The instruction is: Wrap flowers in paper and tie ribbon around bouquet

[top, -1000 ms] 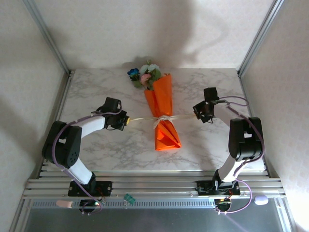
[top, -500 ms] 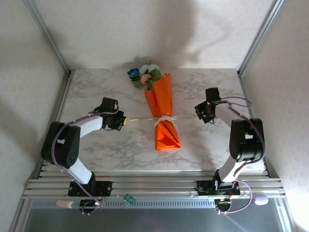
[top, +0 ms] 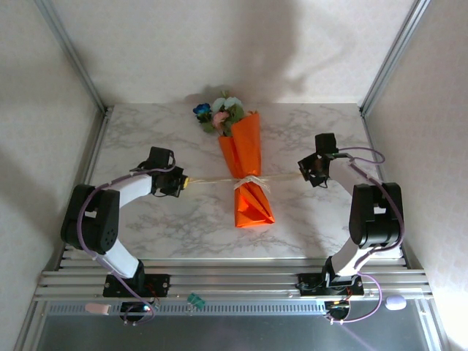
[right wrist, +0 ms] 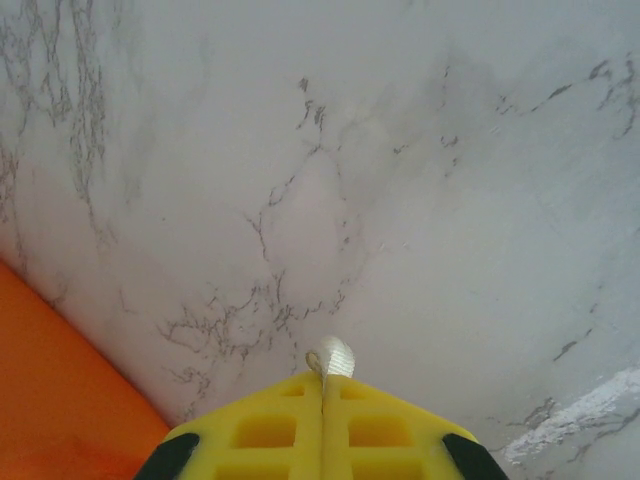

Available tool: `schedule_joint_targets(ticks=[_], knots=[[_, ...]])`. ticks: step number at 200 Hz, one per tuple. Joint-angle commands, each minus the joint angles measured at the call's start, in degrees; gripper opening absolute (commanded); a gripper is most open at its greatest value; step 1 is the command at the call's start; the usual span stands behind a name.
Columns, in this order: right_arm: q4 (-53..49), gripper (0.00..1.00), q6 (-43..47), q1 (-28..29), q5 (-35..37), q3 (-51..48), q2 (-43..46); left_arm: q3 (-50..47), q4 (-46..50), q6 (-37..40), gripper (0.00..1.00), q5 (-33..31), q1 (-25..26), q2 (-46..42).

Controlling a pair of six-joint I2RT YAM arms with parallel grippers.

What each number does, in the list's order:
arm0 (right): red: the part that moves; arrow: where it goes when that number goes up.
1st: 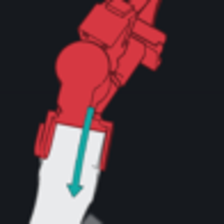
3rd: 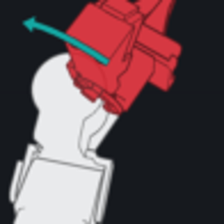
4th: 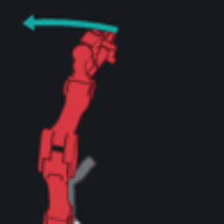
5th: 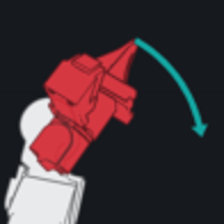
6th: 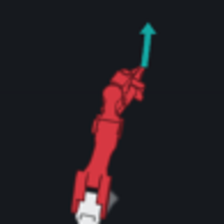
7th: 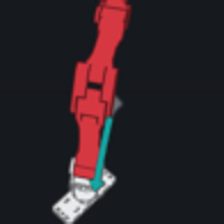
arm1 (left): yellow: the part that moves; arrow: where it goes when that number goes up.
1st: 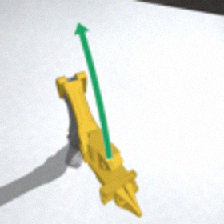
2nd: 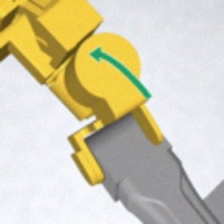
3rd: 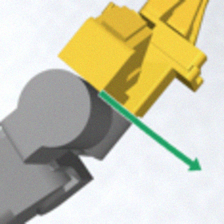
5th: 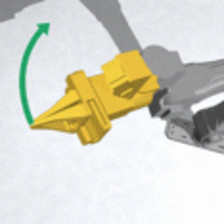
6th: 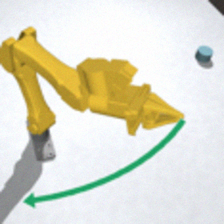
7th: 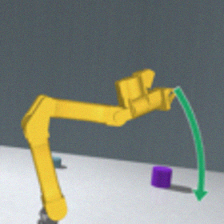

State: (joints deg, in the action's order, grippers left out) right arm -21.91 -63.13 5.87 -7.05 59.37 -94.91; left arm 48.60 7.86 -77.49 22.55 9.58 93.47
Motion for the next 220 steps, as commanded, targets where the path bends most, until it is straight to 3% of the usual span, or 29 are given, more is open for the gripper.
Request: schedule_joint_targets(ticks=[1, 54, 220], knots=[[-1.38, 0.00, 0.98, -1.42, 3.36, -0.99, 1.49, -0.87, 2.52, 1.30, 0.00, -1.77, -1.32, -1.89], [-1.86, 0.00, 1.91, -3.49, 3.10, -1.54, 2.58, -1.72, 2.90, 2.21, 0.00, -1.52, -4.20, -3.56], [-3.13, 0.00, 1.97, -5.25, 3.68, -1.63, 3.50, -2.85, 2.61, 2.57, 0.00, -0.66, -5.89, -4.17]])
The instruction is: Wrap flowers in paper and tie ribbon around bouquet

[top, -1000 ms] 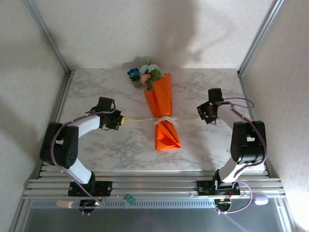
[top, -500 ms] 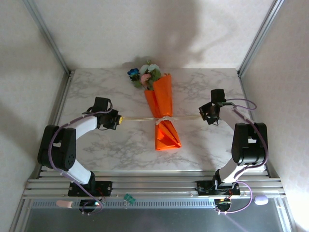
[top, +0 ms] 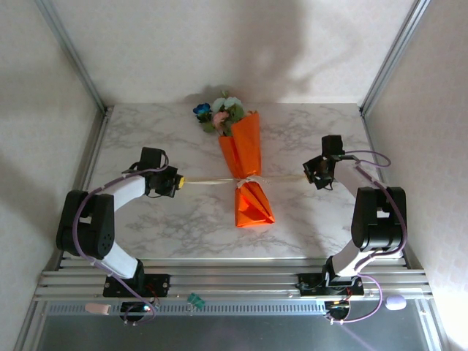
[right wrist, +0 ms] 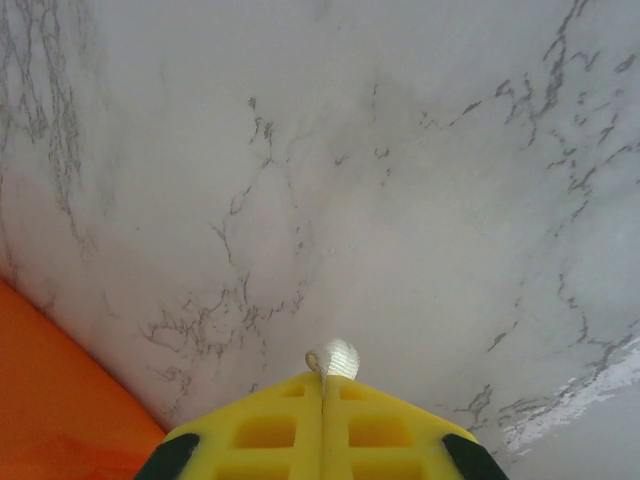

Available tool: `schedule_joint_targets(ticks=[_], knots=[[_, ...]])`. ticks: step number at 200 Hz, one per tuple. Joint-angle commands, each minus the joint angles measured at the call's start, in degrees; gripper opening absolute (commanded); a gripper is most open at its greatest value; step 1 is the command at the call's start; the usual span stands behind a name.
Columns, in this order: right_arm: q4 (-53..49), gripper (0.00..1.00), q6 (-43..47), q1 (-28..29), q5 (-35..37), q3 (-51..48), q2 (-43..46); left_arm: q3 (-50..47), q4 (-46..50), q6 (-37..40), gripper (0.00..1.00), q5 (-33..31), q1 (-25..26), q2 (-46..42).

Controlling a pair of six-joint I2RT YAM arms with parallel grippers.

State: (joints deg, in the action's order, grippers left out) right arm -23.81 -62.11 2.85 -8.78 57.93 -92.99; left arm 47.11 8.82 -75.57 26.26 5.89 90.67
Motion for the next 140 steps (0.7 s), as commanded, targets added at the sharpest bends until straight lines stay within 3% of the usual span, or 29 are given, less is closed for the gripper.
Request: schedule_joint_targets(ticks=[1, 140], knots=[[-1.23, 0.00, 0.94, -2.24, 5.42, -0.23, 1.58, -1.38, 1.60, 0.58, 0.00, -4.37, -2.20, -1.38], [-2.11, 0.00, 0.93, -2.71, 6.09, -0.08, 1.76, -1.43, 1.56, 0.77, 0.00, -3.92, -2.70, -1.09]])
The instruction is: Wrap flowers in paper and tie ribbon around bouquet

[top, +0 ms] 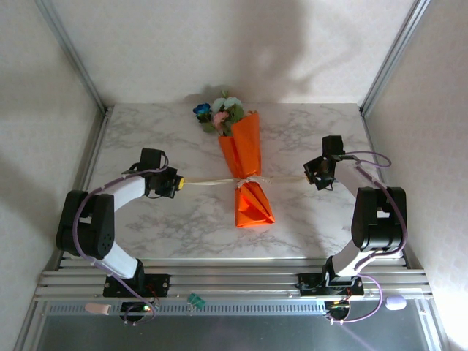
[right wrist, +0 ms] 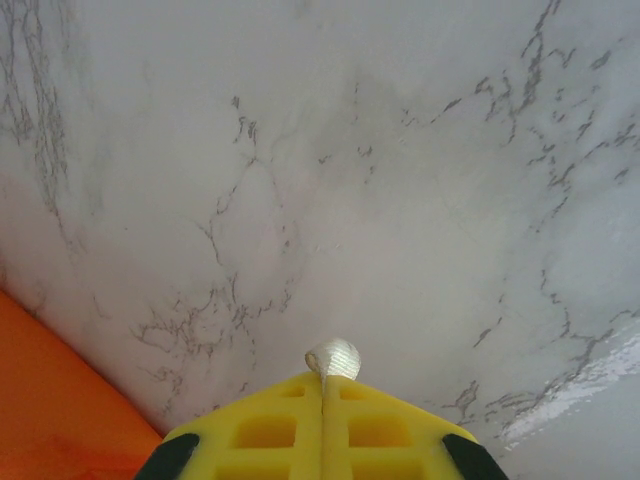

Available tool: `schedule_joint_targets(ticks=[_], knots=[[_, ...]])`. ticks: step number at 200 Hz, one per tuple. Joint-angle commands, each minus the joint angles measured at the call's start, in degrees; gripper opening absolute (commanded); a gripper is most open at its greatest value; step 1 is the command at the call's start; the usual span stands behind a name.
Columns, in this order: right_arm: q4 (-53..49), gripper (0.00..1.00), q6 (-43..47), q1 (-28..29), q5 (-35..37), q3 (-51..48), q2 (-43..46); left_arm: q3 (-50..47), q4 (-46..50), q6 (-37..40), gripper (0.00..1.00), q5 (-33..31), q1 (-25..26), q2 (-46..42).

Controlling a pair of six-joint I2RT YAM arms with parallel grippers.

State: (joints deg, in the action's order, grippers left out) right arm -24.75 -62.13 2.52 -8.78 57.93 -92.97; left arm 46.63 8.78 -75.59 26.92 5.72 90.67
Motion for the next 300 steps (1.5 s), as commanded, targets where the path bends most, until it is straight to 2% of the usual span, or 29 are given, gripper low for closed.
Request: schedule_joint_targets(ticks=[1, 180, 217, 222, 227, 231, 258, 282, 300], knots=[[-1.17, 0.00, 0.96, -2.37, 6.12, -0.09, 1.74, -0.94, 1.65, 0.80, 0.00, -4.58, -2.54, -1.10], [-0.65, 0.00, 0.96, -2.62, 5.88, -0.27, 1.45, -0.75, 1.54, 1.21, 0.00, -4.37, -3.28, -0.57], [-1.18, 0.00, 1.13, -2.52, 2.08, 0.77, 0.05, 1.24, 1.92, 2.90, 0.00, -2.68, -1.94, 1.70], [-2.05, 0.00, 1.05, -2.44, 1.59, 1.24, -0.54, 1.71, 2.21, 3.07, 0.09, -2.50, -1.58, 2.03], [-2.97, 0.01, 0.96, -2.44, 1.08, 1.55, -0.94, 2.13, 2.63, 3.24, 0.24, -2.39, -1.23, 2.45], [-3.24, 0.04, 1.10, -2.35, 0.76, 1.88, -1.21, 2.66, 3.19, 3.38, 0.32, -2.40, -0.89, 2.74], [-6.53, 0.30, 1.93, -1.36, 1.25, 3.45, -0.54, 7.37, 7.64, 4.93, 0.52, -5.83, 2.44, 1.37], [-12.00, 0.47, 2.89, -0.18, 5.74, 6.32, 2.24, 14.45, 14.17, 7.78, 0.56, -11.35, 6.61, -0.56], [-14.41, 0.49, 3.66, -0.12, 7.43, 7.75, 4.13, 18.97, 14.81, 11.89, 0.52, -10.68, 11.06, 0.00]])
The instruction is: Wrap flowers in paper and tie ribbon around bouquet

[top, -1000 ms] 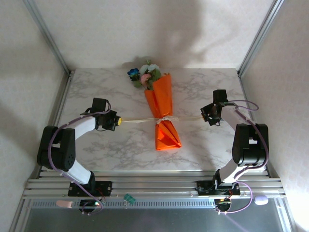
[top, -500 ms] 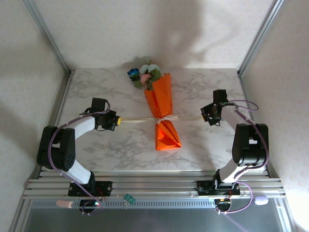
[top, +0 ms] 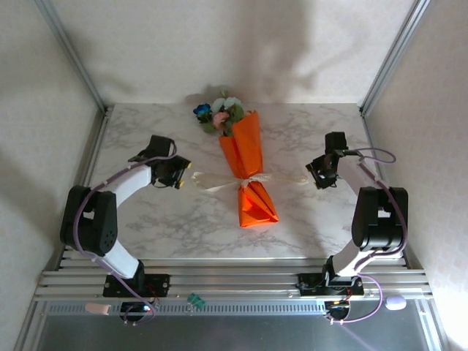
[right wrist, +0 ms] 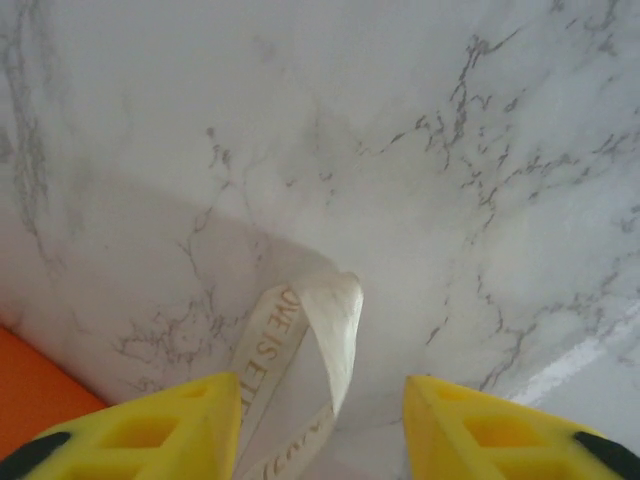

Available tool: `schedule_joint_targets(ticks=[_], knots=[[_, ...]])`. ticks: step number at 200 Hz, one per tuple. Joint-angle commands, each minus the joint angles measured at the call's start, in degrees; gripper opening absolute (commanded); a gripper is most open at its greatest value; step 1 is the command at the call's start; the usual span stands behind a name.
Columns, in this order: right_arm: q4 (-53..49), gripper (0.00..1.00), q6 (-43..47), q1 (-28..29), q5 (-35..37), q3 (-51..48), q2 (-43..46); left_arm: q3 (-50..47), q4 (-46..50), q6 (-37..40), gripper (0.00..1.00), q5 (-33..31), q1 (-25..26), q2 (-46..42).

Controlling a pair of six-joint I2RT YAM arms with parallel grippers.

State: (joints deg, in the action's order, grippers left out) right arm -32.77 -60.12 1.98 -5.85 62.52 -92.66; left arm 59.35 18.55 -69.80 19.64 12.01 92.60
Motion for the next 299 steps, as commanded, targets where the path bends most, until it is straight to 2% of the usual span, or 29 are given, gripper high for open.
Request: schedule_joint_targets(ticks=[1, 19, 44, 60, 83, 86, 89, 92, 93, 97, 111, 126, 137, 155, 173, 180, 189, 202, 213, 232, 249, 259, 279, 299], knots=[[-6.45, 0.49, 1.75, 0.41, 4.56, 3.19, 3.95, 6.54, 5.11, 6.44, 0.51, -3.22, 5.04, -1.78], [-7.21, 0.49, 3.13, 1.15, 4.41, 3.74, 5.15, 13.55, 10.25, 13.39, 0.48, -0.09, 10.14, 3.09], [-7.53, 0.49, 5.58, 2.91, 3.78, 3.08, 7.23, 22.25, 18.16, 21.20, 0.48, -1.43, 16.80, 7.86], [-7.99, 0.49, 6.70, 4.39, 3.74, 2.37, 8.94, 24.65, 20.24, 21.44, 0.51, -3.69, 19.05, 8.57], [-9.07, 0.51, 9.06, 6.08, 2.31, 2.40, 10.56, 23.30, 16.42, 18.24, 0.59, -5.19, 19.56, 5.77], [-9.26, 0.55, 9.58, 6.18, 1.87, 2.54, 10.77, 22.90, 15.80, 17.57, 0.60, -5.59, 19.48, 5.23], [-9.38, 0.75, 10.23, 6.18, 1.43, 2.66, 10.96, 22.61, 15.26, 17.05, 0.63, -6.24, 19.41, 4.58], [-9.43, 0.93, 11.10, 6.17, 0.97, 2.76, 11.15, 22.36, 14.68, 16.55, 0.86, -6.87, 19.33, 3.96], [-9.42, 0.96, 11.44, 6.18, 0.73, 2.81, 11.26, 22.28, 14.50, 16.46, 0.93, -7.10, 19.30, 3.76], [-9.48, 0.99, 12.81, 6.16, 0.23, 2.99, 11.63, 21.93, 13.75, 16.09, 0.99, -7.98, 19.15, 2.86], [-8.29, 0.99, 18.20, 6.10, -0.72, 3.56, 14.19, 20.55, 10.86, 15.74, 1.00, -10.62, 18.05, -0.20], [-7.45, 0.99, 23.41, 6.07, 0.92, 4.55, 18.15, 18.60, 8.37, 17.02, 1.00, -16.43, 16.59, -4.47], [-6.76, 0.99, 26.22, 6.05, 4.22, 4.76, 22.06, 17.52, 8.12, 19.15, 1.00, -23.44, 15.97, -7.94], [-7.79, 0.99, 28.01, 6.02, 18.00, 4.08, 27.72, 16.34, 12.14, 19.95, 1.00, -40.18, 15.68, -13.15], [1.25, 0.99, 35.98, 6.03, 28.84, -4.43, 35.34, 11.05, 13.36, 19.65, 1.00, -59.03, 15.76, -19.14], [6.99, 0.99, 40.61, 6.17, 31.46, -9.37, 38.96, 6.25, 9.60, 23.74, 1.00, -63.63, 15.45, -22.03], [13.11, 0.99, 43.72, 6.15, 34.71, -16.82, 43.36, -1.07, 1.14, 33.60, 1.00, -68.57, 15.33, -26.36], [22.31, 0.99, 51.34, 6.26, 35.42, -25.93, 48.59, -11.21, -9.63, 44.99, 1.00, -73.81, 14.84, -32.43], [24.16, 0.99, 53.26, 6.19, 37.40, -30.89, 51.02, -17.79, -13.96, 48.84, 1.00, -72.60, 11.94, -36.23], [25.51, 0.99, 54.83, 6.12, 37.99, -36.86, 52.32, -26.94, -16.57, 48.71, 1.00, -62.25, 3.38, -40.70], [28.87, 0.99, 52.86, 6.15, 37.11, -42.31, 51.32, -34.21, -21.01, 49.11, 1.00, -57.63, -0.15, -42.23], [32.57, 0.99, 51.87, 6.10, 36.30, -44.71, 50.02, -37.64, -26.17, 50.97, 1.00, -52.00, -2.47, -42.05], [41.34, 0.99, 49.77, 5.84, 33.84, -48.06, 44.49, -39.56, -31.97, 53.14, 1.00, -46.45, -5.60, -38.71], [47.61, 0.99, 53.23, 5.65, 28.50, -46.55, 37.18, -40.80, -43.00, 56.47, 1.00, -38.35, -9.88, -34.49]])
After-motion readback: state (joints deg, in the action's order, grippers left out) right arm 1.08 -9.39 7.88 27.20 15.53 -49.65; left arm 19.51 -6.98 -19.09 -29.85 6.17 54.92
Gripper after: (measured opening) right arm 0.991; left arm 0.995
